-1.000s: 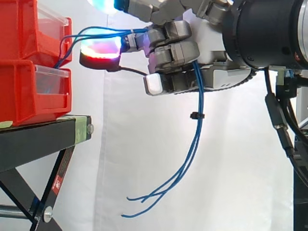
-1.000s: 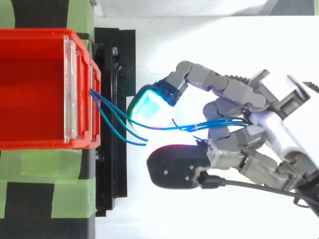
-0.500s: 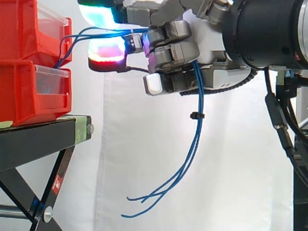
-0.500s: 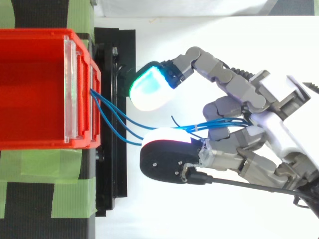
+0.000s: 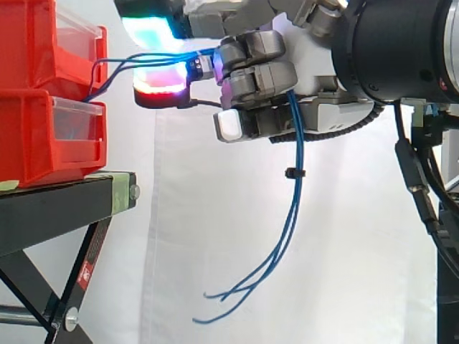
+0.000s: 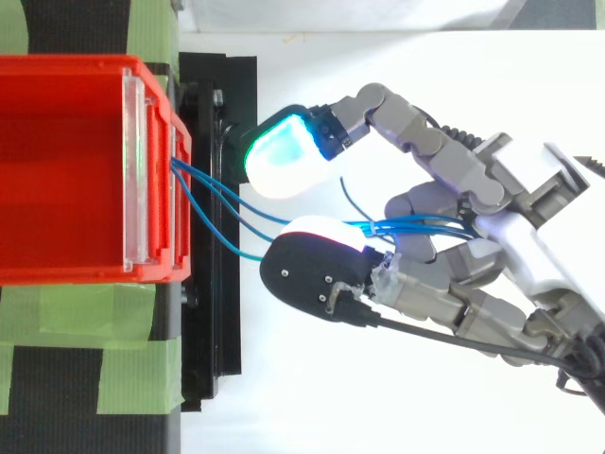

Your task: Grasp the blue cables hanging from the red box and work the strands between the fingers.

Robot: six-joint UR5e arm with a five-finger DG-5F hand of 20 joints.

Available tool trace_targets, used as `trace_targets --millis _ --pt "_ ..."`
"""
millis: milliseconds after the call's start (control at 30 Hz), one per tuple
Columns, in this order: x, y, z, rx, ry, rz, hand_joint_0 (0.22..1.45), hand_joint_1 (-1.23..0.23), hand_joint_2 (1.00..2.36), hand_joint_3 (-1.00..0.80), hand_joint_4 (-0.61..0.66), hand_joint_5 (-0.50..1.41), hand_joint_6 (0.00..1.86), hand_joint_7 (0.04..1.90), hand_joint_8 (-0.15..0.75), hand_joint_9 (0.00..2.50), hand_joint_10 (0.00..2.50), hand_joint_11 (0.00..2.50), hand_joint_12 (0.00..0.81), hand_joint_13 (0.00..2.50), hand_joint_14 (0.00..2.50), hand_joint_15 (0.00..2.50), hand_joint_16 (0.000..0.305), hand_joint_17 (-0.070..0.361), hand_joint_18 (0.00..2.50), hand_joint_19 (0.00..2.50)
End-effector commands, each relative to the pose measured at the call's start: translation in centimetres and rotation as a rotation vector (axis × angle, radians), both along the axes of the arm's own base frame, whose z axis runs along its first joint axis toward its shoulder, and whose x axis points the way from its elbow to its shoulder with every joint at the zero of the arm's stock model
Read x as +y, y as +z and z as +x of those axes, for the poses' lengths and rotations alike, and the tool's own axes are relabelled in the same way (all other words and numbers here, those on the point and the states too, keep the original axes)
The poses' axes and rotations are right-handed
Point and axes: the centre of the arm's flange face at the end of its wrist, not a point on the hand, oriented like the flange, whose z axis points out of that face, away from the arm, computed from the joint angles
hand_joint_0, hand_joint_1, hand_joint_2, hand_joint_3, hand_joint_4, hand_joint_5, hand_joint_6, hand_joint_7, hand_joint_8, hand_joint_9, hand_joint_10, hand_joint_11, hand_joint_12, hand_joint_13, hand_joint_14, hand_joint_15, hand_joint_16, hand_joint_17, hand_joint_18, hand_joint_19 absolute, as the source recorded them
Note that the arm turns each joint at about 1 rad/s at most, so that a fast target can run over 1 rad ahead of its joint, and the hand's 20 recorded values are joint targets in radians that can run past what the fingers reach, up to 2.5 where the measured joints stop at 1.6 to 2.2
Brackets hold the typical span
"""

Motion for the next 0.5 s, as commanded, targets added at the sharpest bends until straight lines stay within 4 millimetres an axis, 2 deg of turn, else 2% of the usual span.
trace_targets --millis 0,67,133,300,467 --pt "-0.01 0.01 0.01 -0.001 0.0 0.0 0.71 -0.68 1.01 -0.76 0.23 0.07 0.0 1.29 0.369 1.56 2.5 2.5 0.537 1.76 2.5 1.57 0.198 0.149 2.04 0.79" --pt "0.08 0.01 -0.01 -0.001 0.001 0.0 0.68 -0.67 1.0 -0.94 0.25 0.08 0.0 1.29 0.369 1.56 2.5 2.5 0.537 1.76 2.5 1.57 0.198 0.149 2.04 0.79" --pt "-0.01 0.01 0.01 -0.001 0.0 0.0 0.68 -0.67 1.0 -0.97 0.25 0.09 0.0 1.28 0.369 1.56 2.5 2.5 0.537 1.76 2.5 1.57 0.198 0.149 2.04 0.79" --pt "-0.02 -0.03 -0.02 0.004 0.001 -0.003 0.69 -0.69 1.0 -0.92 0.24 0.09 0.0 1.29 0.369 1.56 2.5 2.5 0.537 1.76 2.5 1.57 0.198 0.149 2.04 0.79" --pt "-0.04 -0.11 -0.08 0.023 0.002 -0.019 0.75 -0.72 1.01 -0.8 0.23 0.09 0.0 1.33 0.369 1.56 2.5 2.5 0.537 1.76 2.5 1.57 0.198 0.149 2.04 0.79"
